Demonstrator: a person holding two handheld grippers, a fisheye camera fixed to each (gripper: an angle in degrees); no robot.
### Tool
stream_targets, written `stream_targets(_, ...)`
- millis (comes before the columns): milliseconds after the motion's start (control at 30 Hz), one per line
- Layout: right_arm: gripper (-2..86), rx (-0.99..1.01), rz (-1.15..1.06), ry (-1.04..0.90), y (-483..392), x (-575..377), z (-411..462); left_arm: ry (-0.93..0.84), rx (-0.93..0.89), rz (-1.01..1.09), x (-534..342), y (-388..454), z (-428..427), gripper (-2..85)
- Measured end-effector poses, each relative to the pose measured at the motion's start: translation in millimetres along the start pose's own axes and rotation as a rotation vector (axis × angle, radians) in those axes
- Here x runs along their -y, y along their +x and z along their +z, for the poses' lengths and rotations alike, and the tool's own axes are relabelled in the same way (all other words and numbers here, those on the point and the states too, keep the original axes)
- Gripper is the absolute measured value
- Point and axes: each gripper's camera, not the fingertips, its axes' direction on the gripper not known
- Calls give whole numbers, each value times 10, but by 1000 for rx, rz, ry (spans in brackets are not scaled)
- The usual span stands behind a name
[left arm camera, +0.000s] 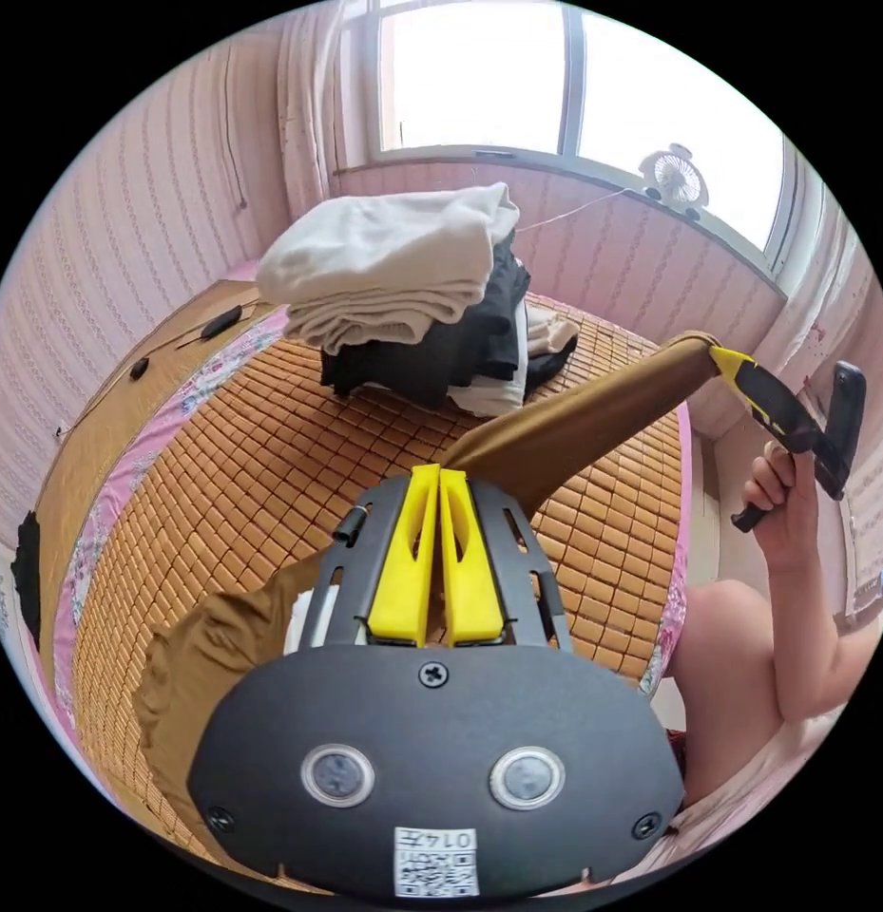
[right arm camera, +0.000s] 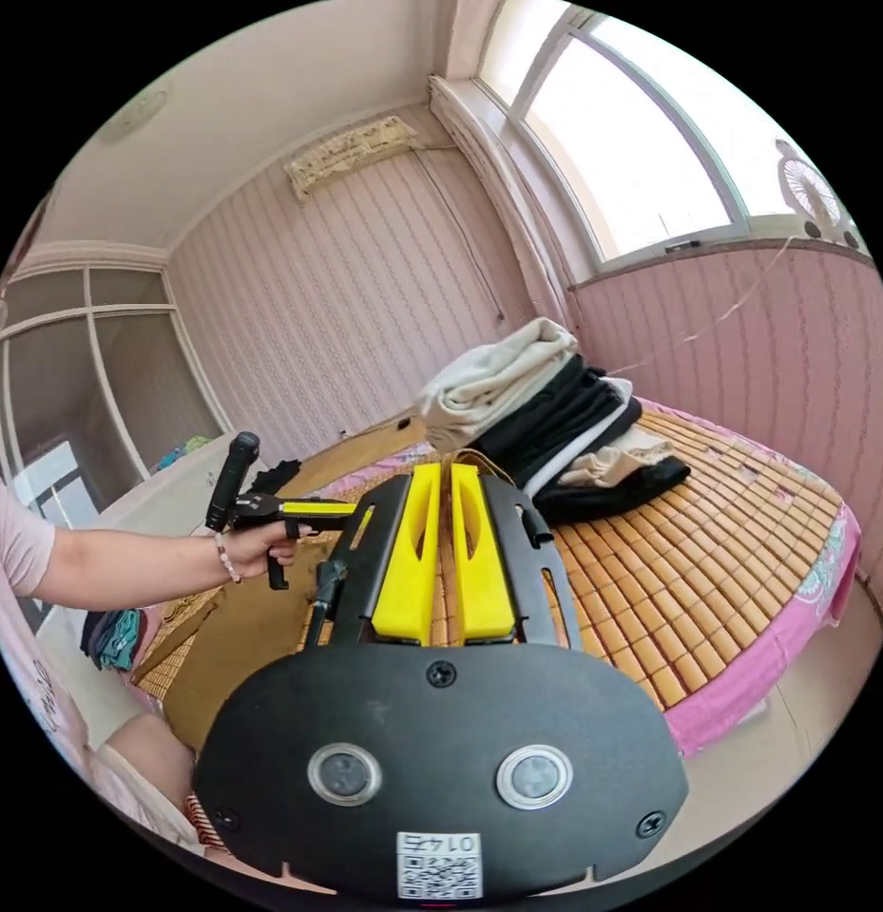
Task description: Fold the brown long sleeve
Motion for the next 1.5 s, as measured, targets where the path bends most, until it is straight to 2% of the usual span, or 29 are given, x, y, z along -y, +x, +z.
stream_targets(133, 13, 376, -174, 73, -900, 162, -163, 169, 76, -91, -775, -430, -1189, -10)
stream_targets(233, 14, 634, -309, 49, -1730, 176, -126, 252, 154, -160, -1564, -655, -1999, -9)
stream_targets(300, 16, 790, -405, -39, -2259, 58, -37, 244, 189, -226, -2119, -753, -2344, -8)
stream_targets(400, 23, 987, -546, -298, -3112, -518, 230, 169, 238, -404, -3191, -898, -2676, -2)
stream_targets(433, 28, 1028, -606, -446, -3441, -907, 393, 139, 258, -483, -3641, -944, -2752, 2)
stream_targets(467, 35, 1016, -664, -609, -3737, -1377, 571, 91, 270, -566, -4089, -986, -2795, 5)
stream_targets(567, 44, 918, -837, -892, -4181, -2518, 832, 9, 258, -757, -5004, -1012, -2864, 11)
stream_targets(733, 58, 862, -840, -1043, -4284, -3069, 1142, -58, 189, -806, -5560, -927, -2827, 30)
stream_targets(900, 56, 667, -833, -1031, -4227, -2926, 1754, -74, 88, -788, -5634, -1051, -2664, 52)
stream_targets(1000, 52, 486, -862, -958, -4227, -2740, 2232, -102, 57, -791, -5622, -1196, -2573, 57)
stream_targets(1167, 50, 199, -813, -849, -4257, -2371, 3419, -151, 12, -703, -5513, -1187, -2535, 58)
stream_targets(1300, 53, 60, -702, -891, -4192, -2349, 4334, -162, 55, -624, -5346, -949, -2512, 61)
stream_targets(1433, 49, -73, -651, -975, -4109, -2591, 5159, -287, 75, -566, -5208, -842, -2100, 69)
stream_targets(1500, 16, -69, -644, -964, -4096, -2624, 5308, -340, 67, -554, -5148, -876, -1991, 64)
